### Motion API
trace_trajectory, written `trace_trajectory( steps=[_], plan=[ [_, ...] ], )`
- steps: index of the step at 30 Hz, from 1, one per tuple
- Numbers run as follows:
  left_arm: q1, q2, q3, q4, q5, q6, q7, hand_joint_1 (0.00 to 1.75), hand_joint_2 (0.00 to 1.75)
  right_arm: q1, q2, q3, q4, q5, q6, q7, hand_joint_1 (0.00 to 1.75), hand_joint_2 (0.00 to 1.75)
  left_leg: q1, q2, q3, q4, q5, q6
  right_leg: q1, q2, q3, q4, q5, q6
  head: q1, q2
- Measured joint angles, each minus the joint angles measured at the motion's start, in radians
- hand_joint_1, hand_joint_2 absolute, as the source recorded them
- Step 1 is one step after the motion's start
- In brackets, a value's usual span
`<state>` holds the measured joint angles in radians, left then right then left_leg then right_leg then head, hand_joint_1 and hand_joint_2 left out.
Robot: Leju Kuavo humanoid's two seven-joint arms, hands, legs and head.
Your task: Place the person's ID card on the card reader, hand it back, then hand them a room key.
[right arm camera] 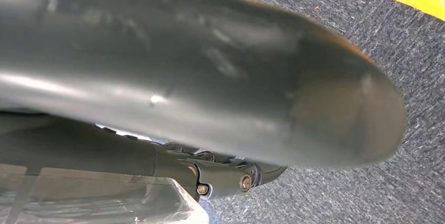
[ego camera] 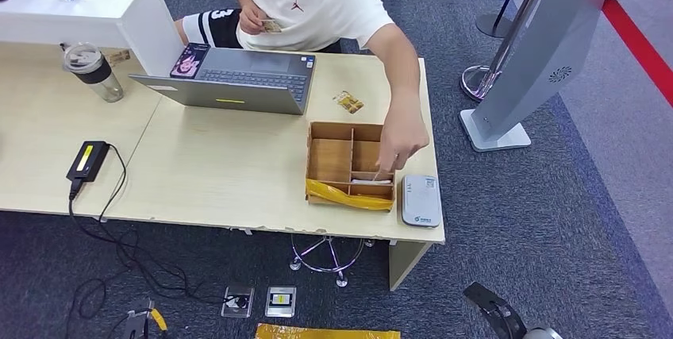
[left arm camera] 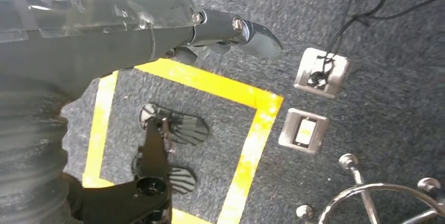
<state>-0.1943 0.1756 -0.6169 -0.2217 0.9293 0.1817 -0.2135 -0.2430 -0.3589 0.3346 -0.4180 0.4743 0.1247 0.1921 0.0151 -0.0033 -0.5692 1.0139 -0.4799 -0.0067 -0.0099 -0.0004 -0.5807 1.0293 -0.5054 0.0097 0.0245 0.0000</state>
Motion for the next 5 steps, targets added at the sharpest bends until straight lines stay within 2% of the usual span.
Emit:
trace_trajectory(
  steps=[5],
  plan=[
    [-0.011,0.002,-0.001,-0.005,-0.013,-0.009,-0.026,0.00,1.75,-0.008,0.003,0.002,0.001,-0.039,-0.005,-0.003,0.00,0.00,0.000,0.000,0.000,0.000,0.000,0.000,0.000,0.000,0.000,0.000,0.000,0.000,0.000,0.000]
  ],
)
